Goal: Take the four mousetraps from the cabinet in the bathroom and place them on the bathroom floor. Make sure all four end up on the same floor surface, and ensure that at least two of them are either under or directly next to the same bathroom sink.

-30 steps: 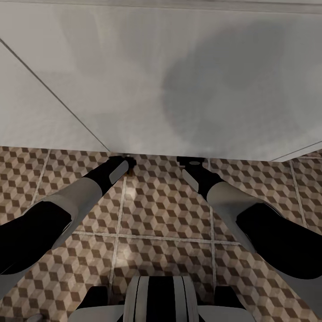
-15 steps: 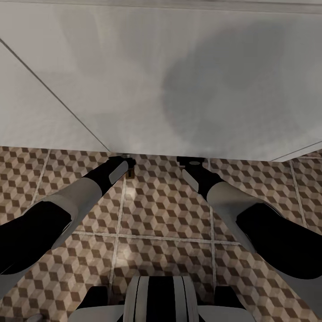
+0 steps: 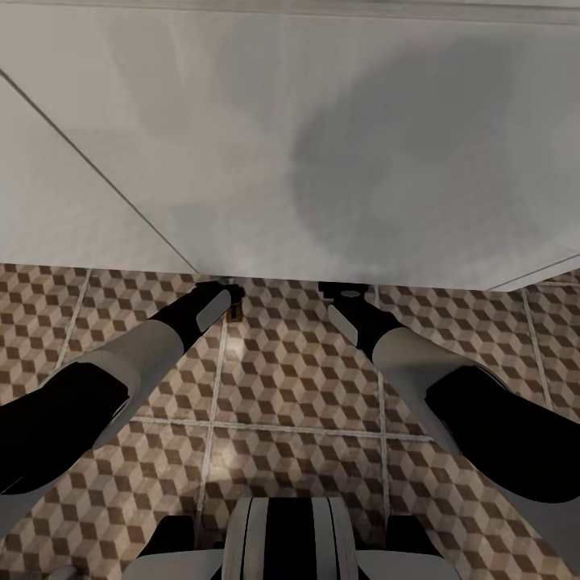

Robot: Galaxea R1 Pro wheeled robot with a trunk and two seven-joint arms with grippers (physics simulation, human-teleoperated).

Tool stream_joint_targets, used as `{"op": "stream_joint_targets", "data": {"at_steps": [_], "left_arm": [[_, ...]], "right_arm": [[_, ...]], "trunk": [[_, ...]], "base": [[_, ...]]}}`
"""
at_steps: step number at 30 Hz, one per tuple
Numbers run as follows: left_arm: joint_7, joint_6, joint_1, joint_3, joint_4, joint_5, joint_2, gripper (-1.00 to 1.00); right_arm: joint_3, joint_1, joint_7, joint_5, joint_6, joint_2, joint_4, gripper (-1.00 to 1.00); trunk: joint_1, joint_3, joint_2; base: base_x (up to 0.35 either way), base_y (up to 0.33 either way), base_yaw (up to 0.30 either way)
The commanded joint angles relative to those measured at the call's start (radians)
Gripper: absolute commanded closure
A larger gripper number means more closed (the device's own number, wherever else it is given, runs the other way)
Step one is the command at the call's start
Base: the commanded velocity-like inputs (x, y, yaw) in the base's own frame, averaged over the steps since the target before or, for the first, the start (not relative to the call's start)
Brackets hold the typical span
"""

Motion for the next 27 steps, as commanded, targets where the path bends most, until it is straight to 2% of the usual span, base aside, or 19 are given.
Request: {"op": "stream_joint_targets", "data": {"at_steps": [1, 20, 27], "left_arm": [[0.007, 0.003, -0.001, -0.008, -0.002, 0.008, 0.001, -1.0], [0.007, 0.003, -0.001, -0.008, -0.005, 0.008, 0.001, -1.0], [0.007, 0.002, -0.001, -0.008, -0.01, 0.008, 0.002, -1.0]], "right_arm": [[0.007, -0.001, -0.007, -0.003, 0.006, 0.0, -0.001, -1.0], [0.006, -0.001, -0.007, -0.002, 0.004, 0.0, -0.002, -1.0], [0.006, 0.0, -0.007, -0.003, -0.023, 0.0, -0.002, -1.0]], "trunk": [[0.0, -0.001, 0.0], [0.0, -0.001, 0.0], [0.0, -0.001, 0.0]], "base": [[0.0, 0.0, 0.0], [0.0, 0.0, 0.0], [0.0, 0.0, 0.0]]}}
